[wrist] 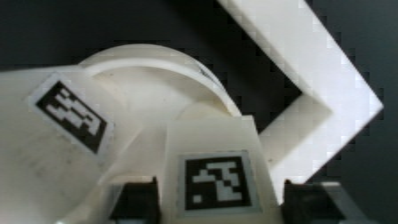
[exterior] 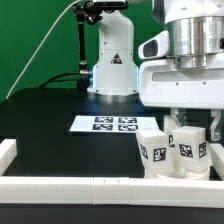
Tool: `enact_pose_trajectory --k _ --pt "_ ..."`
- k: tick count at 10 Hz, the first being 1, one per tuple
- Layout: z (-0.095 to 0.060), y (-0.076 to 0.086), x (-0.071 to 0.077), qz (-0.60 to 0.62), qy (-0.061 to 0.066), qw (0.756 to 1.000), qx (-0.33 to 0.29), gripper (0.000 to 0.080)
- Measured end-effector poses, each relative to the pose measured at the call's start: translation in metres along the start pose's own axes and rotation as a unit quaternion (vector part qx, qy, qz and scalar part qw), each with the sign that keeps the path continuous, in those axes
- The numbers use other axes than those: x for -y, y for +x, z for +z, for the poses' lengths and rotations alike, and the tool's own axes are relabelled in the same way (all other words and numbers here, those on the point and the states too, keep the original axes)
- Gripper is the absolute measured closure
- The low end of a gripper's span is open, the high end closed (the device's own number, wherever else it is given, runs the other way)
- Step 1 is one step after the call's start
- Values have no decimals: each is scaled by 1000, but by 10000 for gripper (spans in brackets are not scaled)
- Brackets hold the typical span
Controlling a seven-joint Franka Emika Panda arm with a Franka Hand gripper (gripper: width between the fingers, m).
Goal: Assemble stool
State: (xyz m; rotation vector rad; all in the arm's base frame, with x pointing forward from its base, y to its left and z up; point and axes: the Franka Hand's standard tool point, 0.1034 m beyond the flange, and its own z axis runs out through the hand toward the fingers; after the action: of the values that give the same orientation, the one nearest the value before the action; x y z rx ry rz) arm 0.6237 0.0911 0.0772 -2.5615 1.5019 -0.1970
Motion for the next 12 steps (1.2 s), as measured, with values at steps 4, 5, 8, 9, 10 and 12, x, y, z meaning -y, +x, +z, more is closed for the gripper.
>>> enact_pose_trajectory --k 4,5,8,9,10,12 --pt "0 -3 4 213 23 977 13 464" --pt "0 -2 4 259 29 965 16 464" --pt "0 -5 5 391 31 919 32 464" --pt "0 -6 6 417 32 908 34 464" --pt "0 -5 6 405 32 913 34 396" --pt "-19 0 13 330 29 943 45 257"
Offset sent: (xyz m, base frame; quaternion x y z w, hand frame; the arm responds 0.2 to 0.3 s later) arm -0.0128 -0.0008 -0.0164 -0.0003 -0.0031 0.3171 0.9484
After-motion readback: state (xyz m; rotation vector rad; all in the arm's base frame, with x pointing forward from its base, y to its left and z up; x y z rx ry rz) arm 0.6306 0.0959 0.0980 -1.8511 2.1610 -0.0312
